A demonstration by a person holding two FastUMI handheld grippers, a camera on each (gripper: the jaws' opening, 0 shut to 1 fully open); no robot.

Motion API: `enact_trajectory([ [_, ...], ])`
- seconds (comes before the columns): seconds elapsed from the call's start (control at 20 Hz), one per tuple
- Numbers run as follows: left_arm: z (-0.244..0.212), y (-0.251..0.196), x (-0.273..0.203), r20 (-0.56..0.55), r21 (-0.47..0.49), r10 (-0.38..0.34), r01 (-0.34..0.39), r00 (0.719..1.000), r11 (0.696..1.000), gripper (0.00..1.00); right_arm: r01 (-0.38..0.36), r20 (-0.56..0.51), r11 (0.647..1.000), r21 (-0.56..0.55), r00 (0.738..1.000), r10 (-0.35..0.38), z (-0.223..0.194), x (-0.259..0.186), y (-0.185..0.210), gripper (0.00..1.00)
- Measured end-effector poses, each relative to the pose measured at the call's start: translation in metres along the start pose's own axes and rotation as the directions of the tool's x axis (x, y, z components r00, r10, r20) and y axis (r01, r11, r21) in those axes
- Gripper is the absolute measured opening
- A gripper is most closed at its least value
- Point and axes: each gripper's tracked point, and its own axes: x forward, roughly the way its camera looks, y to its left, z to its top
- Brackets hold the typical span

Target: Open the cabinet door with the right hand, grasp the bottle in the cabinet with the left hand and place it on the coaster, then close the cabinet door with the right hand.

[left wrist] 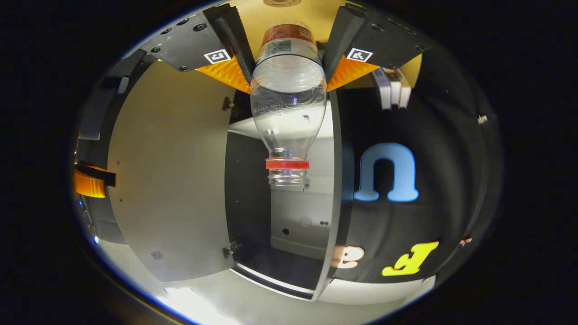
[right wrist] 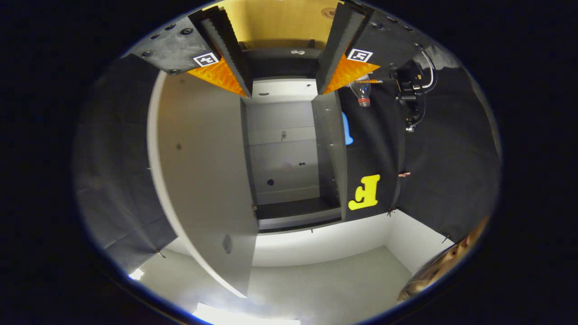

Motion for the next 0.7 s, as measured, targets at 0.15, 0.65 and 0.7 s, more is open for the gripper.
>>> enact_trajectory([
  [0.15,-0.042,0.016,-0.003,-0.034,-0.068,0.048,-0.050,0.998,0.996,0.78,-0.065,0.005,0.998,-0.021,0.998,0.065,-0.021,0.032,0.019,0.87],
  [0.65,-0.172,-0.001,-0.013,-0.018,-0.087,0.004,-0.005,1.000,0.996,0.78,-0.165,-0.150,0.985,-0.058,0.977,0.154,-0.111,0.093,0.029,0.98],
  [0.7,-0.184,0.001,-0.014,-0.026,-0.103,0.006,-0.009,1.000,0.995,0.78,-0.165,-0.162,0.985,-0.058,0.975,0.154,-0.116,0.095,0.028,0.98],
])
